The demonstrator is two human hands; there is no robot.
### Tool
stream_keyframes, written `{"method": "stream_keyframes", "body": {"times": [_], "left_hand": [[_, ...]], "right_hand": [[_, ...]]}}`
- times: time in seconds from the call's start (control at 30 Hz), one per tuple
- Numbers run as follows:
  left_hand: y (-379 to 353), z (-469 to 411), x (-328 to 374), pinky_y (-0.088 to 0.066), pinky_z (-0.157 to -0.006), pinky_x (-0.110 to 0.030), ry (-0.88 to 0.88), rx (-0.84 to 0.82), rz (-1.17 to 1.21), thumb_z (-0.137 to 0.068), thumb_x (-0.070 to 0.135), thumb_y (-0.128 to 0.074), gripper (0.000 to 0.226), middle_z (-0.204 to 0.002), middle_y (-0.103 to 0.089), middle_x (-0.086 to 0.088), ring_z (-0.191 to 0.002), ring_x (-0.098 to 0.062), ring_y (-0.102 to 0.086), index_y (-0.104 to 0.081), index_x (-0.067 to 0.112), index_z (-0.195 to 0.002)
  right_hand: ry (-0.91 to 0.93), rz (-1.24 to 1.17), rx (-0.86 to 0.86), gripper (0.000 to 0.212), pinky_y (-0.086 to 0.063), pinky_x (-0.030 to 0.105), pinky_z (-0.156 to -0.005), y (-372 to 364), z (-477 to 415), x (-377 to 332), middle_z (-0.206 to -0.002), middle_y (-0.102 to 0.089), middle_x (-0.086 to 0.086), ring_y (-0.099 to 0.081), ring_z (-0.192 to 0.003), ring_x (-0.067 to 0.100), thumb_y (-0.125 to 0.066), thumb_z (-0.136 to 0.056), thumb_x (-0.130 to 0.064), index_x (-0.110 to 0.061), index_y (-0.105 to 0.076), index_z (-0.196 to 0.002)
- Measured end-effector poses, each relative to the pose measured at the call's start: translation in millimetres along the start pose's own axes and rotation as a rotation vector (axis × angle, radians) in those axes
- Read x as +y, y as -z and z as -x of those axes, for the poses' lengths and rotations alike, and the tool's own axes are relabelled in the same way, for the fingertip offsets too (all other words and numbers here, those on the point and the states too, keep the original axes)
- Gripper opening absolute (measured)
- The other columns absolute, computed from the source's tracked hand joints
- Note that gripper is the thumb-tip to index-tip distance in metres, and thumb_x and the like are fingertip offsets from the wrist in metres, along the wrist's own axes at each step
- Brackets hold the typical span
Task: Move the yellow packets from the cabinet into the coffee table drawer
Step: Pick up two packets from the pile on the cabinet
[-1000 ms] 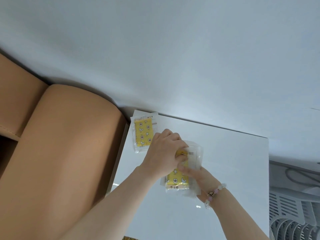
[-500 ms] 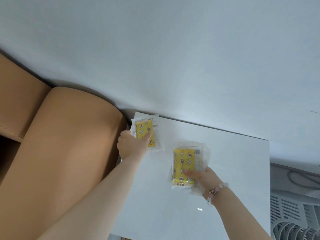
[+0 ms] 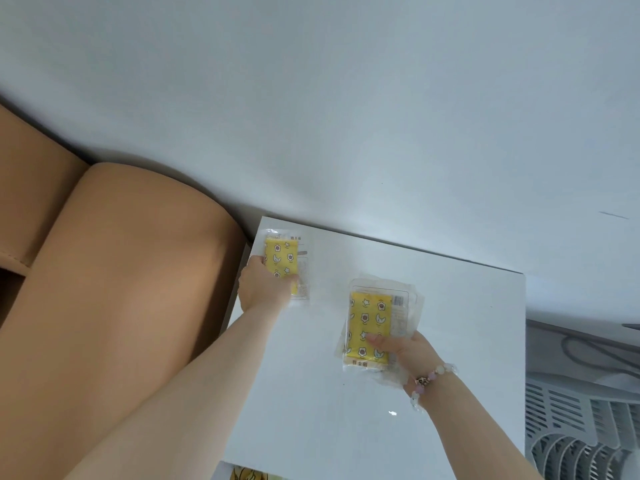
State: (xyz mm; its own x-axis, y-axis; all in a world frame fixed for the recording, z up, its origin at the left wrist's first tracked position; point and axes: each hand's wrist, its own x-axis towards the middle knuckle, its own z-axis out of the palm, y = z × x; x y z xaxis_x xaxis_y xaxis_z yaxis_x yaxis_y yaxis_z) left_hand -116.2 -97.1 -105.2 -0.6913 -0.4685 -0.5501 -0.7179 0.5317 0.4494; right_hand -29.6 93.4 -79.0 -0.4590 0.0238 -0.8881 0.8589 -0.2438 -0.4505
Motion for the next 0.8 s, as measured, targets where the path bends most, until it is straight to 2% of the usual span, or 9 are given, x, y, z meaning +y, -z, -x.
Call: {"method": "stream_keyframes", "body": {"times": [0.1,0.23,0.37,0.5,0.57,0.6,0.67,0.73,0.8], "left_hand": [[8,-2,-10,-0.041,-0.072,-0.027,-0.044,-0.035,0.108,-0.083,0.022,-0.069,0.02,-0.101,-0.064,-0.001,-0.091,-0.021,-0.058,-0.056,0.018,-0.098],[27,5,-8,-0.042,-0.066,-0.024,-0.018,-0.034,0.505,-0.088,0.014,-0.064,0.01,-0.09,-0.064,0.002,-0.091,-0.021,-0.062,-0.059,0.015,-0.097],[43,37,3,-0.049,-0.083,-0.031,-0.041,-0.38,0.819,-0.083,0.012,-0.068,0.019,-0.098,-0.072,-0.003,-0.089,-0.02,-0.066,-0.066,0.011,-0.102],[31,78,1,-0.054,-0.069,-0.023,-0.157,-0.623,0.527,-0.074,0.003,-0.076,0.016,-0.083,-0.075,-0.002,-0.074,-0.014,-0.069,-0.07,0.013,-0.085],[20,91,-3,-0.054,-0.064,-0.019,-0.153,-0.661,0.438,-0.073,0.003,-0.077,0.018,-0.081,-0.075,0.002,-0.072,-0.012,-0.071,-0.071,0.015,-0.084],[15,94,-6,-0.054,-0.066,-0.019,-0.139,-0.658,0.405,-0.072,0.006,-0.079,0.02,-0.083,-0.075,0.003,-0.074,-0.013,-0.071,-0.071,0.017,-0.087],[7,97,-11,-0.053,-0.065,-0.017,-0.13,-0.604,0.357,-0.071,0.011,-0.081,0.025,-0.085,-0.074,0.004,-0.072,-0.009,-0.07,-0.069,0.019,-0.092],[0,98,-15,-0.047,-0.057,-0.011,-0.223,-0.492,0.244,-0.07,0.017,-0.081,0.025,-0.087,-0.07,-0.001,-0.064,-0.003,-0.061,-0.066,0.017,-0.088],[-6,100,-21,-0.042,-0.058,-0.016,-0.345,-0.398,0.127,-0.066,0.029,-0.078,0.035,-0.089,-0.064,-0.006,-0.067,-0.009,-0.053,-0.059,0.012,-0.091]], "right_hand": [[-0.01,-0.02,0.015,0.022,-0.055,0.043,-0.081,0,-1,1,-0.095,-0.074,0.012,-0.07,-0.089,0.03,-0.069,-0.078,0.005,-0.007,-0.069,-0.097],[-0.005,-0.029,0.039,0.02,-0.055,0.044,-0.082,3,-4,3,-0.095,-0.074,0.012,-0.07,-0.089,0.03,-0.068,-0.079,0.003,-0.007,-0.069,-0.097],[-0.004,-0.094,0.055,0.019,-0.055,0.045,-0.08,4,-6,4,-0.096,-0.073,0.012,-0.07,-0.088,0.03,-0.066,-0.082,0.0,-0.006,-0.068,-0.099],[-0.041,-0.068,0.064,0.019,-0.053,0.043,-0.076,0,-1,1,-0.091,-0.07,0.02,-0.066,-0.078,0.032,-0.062,-0.081,-0.005,-0.001,-0.068,-0.099],[-0.054,-0.031,0.099,0.044,-0.052,0.051,-0.079,-1,-3,4,-0.089,-0.054,0.035,-0.053,-0.075,0.028,-0.061,-0.074,-0.015,0.009,-0.059,-0.11],[-0.052,-0.037,0.083,0.054,-0.052,0.052,-0.08,1,-8,7,-0.088,-0.051,0.031,-0.05,-0.078,0.028,-0.059,-0.072,-0.02,0.01,-0.054,-0.116],[-0.041,-0.079,0.061,0.046,-0.046,0.06,-0.092,-4,1,-2,-0.093,-0.06,0.023,-0.055,-0.081,0.031,-0.057,-0.079,-0.02,0.011,-0.058,-0.113],[-0.031,-0.211,-0.028,0.03,-0.051,0.048,-0.087,-10,13,-11,-0.092,-0.07,0.016,-0.066,-0.08,0.031,-0.05,-0.09,-0.018,0.001,-0.068,-0.104],[-0.005,-0.343,-0.118,0.032,-0.054,0.031,-0.071,-9,13,-8,-0.077,-0.073,0.007,-0.07,-0.069,0.02,-0.041,-0.096,-0.022,-0.009,-0.07,-0.096]]}}
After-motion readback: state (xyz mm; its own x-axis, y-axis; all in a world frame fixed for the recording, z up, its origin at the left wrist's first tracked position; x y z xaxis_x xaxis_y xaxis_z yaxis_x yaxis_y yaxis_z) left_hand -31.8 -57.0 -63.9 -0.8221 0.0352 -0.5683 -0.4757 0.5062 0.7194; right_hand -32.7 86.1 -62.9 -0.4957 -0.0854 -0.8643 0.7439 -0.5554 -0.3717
